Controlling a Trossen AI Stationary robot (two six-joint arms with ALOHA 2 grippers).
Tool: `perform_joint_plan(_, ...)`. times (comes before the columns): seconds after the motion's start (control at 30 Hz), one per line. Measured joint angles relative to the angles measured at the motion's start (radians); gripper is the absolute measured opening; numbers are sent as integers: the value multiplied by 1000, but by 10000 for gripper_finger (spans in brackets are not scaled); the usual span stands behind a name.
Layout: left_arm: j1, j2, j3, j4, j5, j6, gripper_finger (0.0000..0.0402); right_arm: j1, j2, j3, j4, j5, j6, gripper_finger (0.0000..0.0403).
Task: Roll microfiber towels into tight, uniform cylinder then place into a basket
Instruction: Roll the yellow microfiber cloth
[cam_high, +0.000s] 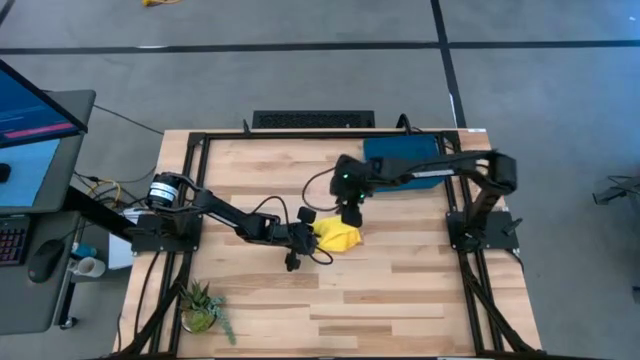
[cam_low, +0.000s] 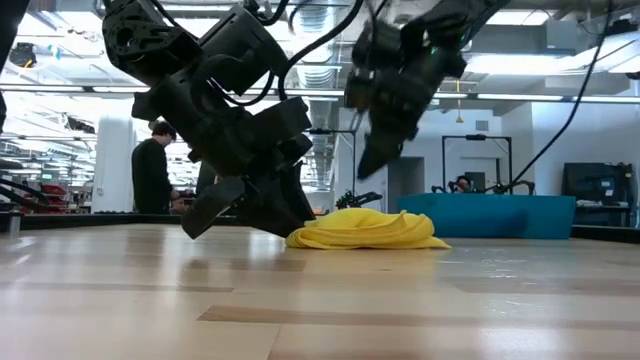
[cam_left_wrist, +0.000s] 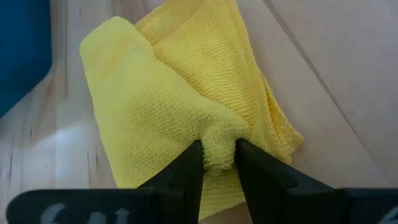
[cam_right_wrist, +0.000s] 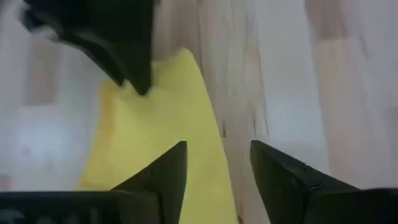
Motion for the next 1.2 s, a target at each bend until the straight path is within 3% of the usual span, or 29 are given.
perform_joint_plan(0.17, -4, 0, 0, 0, -5, 3, 91, -2, 110, 0, 23, -8, -43, 218)
perform_joint_plan(0.3, -8, 0, 0, 0, -9, 4, 91, 5, 175, 1, 53, -43, -71, 222)
perform_joint_plan(0.8, -10, 0, 0, -2, -64, 23, 91, 6, 219, 17, -38, -138, 4, 172)
perform_joint_plan(1.0, -10, 1, 0, -15, -144, 41, 91, 15, 242, 21, -39, -110, 8, 130)
perform_joint_plan(1.2, -10, 2, -1, -16, -204, 21, 91, 24, 242, 21, -49, -83, 8, 37)
